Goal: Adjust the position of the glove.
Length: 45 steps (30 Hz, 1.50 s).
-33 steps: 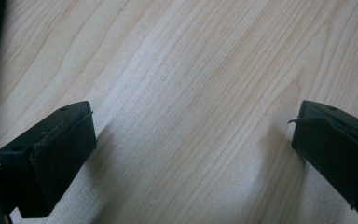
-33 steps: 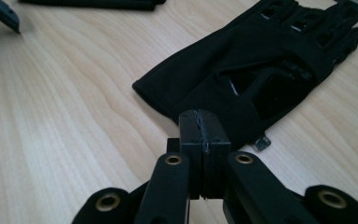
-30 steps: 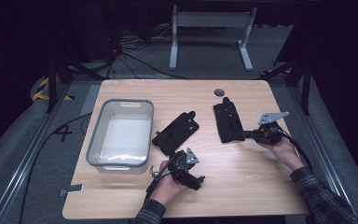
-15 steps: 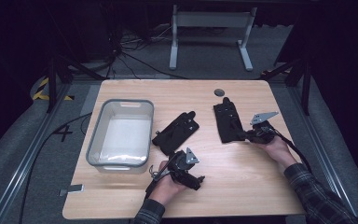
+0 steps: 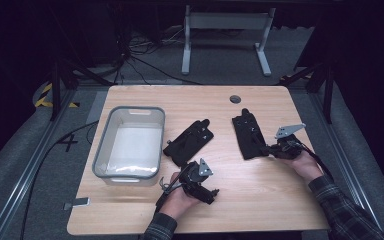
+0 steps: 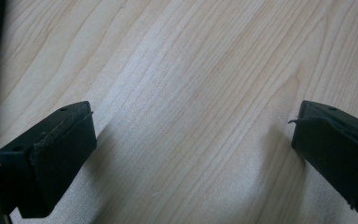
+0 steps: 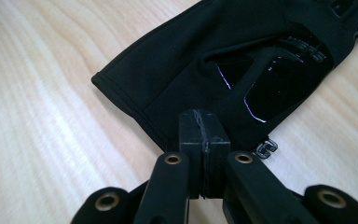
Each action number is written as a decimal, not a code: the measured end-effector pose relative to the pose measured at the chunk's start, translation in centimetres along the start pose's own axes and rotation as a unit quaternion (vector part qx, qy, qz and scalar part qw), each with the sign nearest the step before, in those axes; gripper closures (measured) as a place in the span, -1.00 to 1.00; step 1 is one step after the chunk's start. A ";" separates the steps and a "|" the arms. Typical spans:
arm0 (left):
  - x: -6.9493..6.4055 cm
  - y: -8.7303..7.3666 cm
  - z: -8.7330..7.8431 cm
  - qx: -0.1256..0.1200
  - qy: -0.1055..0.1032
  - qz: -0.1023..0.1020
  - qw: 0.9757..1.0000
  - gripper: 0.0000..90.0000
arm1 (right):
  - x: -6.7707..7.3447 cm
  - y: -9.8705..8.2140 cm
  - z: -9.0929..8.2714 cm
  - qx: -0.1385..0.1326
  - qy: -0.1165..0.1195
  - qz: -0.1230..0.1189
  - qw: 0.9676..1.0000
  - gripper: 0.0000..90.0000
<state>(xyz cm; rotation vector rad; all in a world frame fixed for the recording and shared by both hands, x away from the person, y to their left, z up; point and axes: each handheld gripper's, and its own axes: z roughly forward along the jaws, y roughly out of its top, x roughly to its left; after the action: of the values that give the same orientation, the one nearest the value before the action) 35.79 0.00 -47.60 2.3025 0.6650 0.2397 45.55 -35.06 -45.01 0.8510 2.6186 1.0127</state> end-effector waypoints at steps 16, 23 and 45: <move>0.2 0.1 0.1 -0.001 -0.008 0.009 1.000 -1.00 | 3.2 -3.6 -3.3 0.010 0.012 0.000 1.000 1.00; 0.2 0.1 0.1 -0.001 -0.008 0.009 1.000 -1.00 | 5.0 -5.2 -4.8 0.014 0.017 -0.001 1.000 1.00; 0.2 0.1 0.1 -0.001 -0.008 0.009 1.000 -1.00 | 6.4 -4.7 -6.4 -0.011 0.014 -0.022 1.000 0.98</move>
<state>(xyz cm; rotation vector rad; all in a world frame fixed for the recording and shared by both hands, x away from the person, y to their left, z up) 36.01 0.03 -47.61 2.3072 0.6367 0.2300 35.83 -37.64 -43.35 0.7761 2.6322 1.0480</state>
